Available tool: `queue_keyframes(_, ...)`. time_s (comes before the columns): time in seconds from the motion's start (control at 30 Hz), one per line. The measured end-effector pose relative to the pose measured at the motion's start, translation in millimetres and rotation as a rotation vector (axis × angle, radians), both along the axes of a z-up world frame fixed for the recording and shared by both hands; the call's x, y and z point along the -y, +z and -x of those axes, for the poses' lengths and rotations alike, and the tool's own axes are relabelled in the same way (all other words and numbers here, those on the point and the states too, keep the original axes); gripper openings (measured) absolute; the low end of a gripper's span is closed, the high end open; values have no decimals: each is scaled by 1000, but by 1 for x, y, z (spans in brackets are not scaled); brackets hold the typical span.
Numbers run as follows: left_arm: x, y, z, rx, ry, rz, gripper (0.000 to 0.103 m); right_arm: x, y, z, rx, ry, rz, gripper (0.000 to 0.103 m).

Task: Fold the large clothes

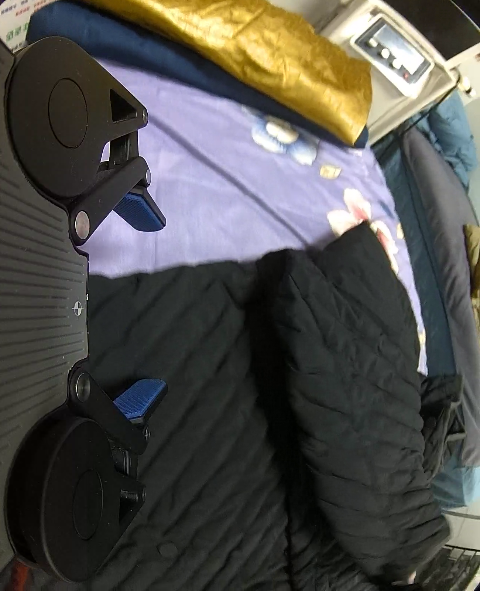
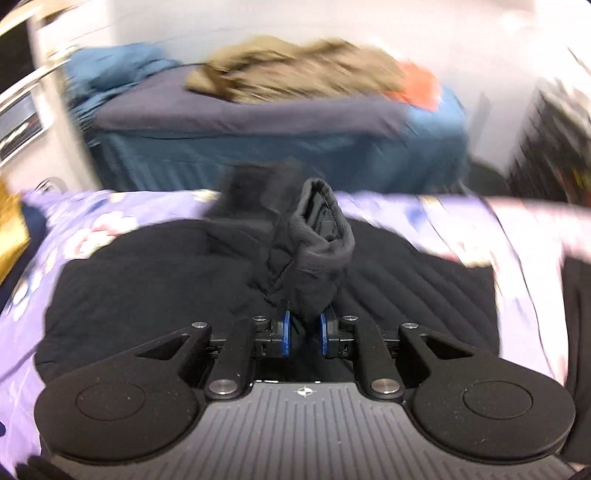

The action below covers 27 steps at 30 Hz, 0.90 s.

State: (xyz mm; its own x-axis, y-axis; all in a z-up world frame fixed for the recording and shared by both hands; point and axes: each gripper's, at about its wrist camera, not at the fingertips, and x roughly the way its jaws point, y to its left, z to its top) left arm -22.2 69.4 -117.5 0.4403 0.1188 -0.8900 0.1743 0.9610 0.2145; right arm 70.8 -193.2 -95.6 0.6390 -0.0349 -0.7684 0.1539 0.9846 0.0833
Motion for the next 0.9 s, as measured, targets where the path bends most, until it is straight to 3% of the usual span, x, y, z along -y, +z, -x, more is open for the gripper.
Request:
queue_keyframes(0.1,3,-3,-3,-23,7,22,103,33,-23,6,-78,-104,-152,27)
queue_keyframes(0.13,3,-4,-4,-28,9,24,103,40,-29,7,-101,-138,-185,41)
queue_keyframes(0.17,3,-4,-4,-29,13,25,103,45,-34,9,-118,-165,-204,49)
queue_keyframes(0.23,0,-3,-3,-21,22,29,103,49,-40,13,-128,-186,-222,53)
queue_keyframes(0.33,-8,4,-9,2,38,43,103,45,-37,14,-130,-185,-166,62)
queue_keyframes(0.5,-10,26,-37,83,28,105,103,26,-13,15,-92,-91,57,66)
queue_keyframes(0.57,-1,32,-52,91,7,133,103,16,-4,13,-60,-32,94,81)
queue_keyframes(0.63,7,36,-68,92,-14,168,103,4,3,6,-45,18,106,86)
queue_keyframes(0.73,20,29,-94,59,-61,217,103,-12,0,0,-66,92,107,88)
queue_keyframes(0.9,36,-8,-128,-61,-58,196,103,-23,-31,-25,-205,120,109,92)
